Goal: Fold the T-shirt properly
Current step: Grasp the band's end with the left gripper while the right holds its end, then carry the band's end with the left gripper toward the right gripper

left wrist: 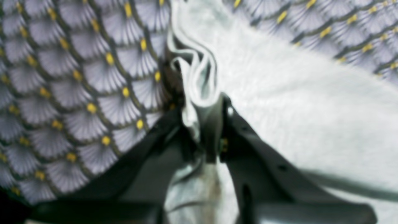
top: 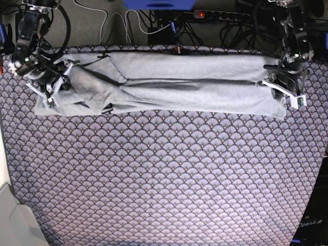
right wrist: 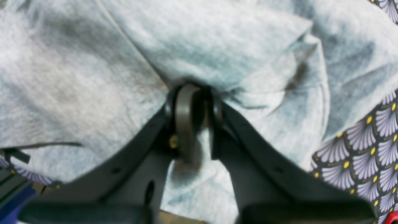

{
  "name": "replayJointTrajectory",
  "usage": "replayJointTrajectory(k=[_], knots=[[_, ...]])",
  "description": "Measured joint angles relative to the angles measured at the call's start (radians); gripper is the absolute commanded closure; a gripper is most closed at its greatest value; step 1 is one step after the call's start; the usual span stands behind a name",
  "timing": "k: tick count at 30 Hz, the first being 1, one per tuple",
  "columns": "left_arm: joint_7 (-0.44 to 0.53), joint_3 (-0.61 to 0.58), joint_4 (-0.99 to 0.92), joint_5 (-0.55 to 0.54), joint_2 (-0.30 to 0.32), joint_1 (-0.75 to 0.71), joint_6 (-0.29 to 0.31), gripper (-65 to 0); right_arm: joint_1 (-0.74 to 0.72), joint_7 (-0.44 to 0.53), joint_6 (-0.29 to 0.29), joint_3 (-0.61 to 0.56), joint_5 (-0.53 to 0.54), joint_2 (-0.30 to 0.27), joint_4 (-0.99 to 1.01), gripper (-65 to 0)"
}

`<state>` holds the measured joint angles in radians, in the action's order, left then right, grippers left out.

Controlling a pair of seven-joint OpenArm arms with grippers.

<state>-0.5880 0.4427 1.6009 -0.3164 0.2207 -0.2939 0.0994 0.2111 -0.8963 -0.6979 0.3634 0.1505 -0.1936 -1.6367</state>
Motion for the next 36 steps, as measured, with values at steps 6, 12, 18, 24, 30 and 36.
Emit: replayJointTrajectory(k=[6,12,18,24,30,36], knots=[[-0.111,0.000,0.189,0.008,-0.035,-0.008,0.002,-0.4,0.000,-0.001,0.000,0.000,0.000,0.000,0.000,-6.9],[-0.210,-0.005,0.323,0.008,-0.118,-0.005,-0.001,-0.4,0.000,-0.001,0.000,0.000,0.000,0.000,0.000,-6.9],[-0.212,-0.151,0.330,0.150,-0.157,-0.007,-0.006,-0.4,0.000,0.000,0.000,0.000,0.000,0.000,0.000,-6.9],[-0.216,-0.364,0.331,0.409,-0.245,-0.007,-0.005,-0.4,0.000,0.000,0.000,0.000,0.002,0.000,0.000,-6.9],[-0.218,-0.531,0.332,0.439,-0.276,-0.008,0.002,-0.4,0.001,0.000,0.000,0.000,0.003,0.000,0.000,-6.9],[-0.217,-0.575,0.333,0.447,-0.348,-0.007,-0.008,-0.4,0.003,0.003,0.000,0.000,0.004,0.000,0.000,-6.9]])
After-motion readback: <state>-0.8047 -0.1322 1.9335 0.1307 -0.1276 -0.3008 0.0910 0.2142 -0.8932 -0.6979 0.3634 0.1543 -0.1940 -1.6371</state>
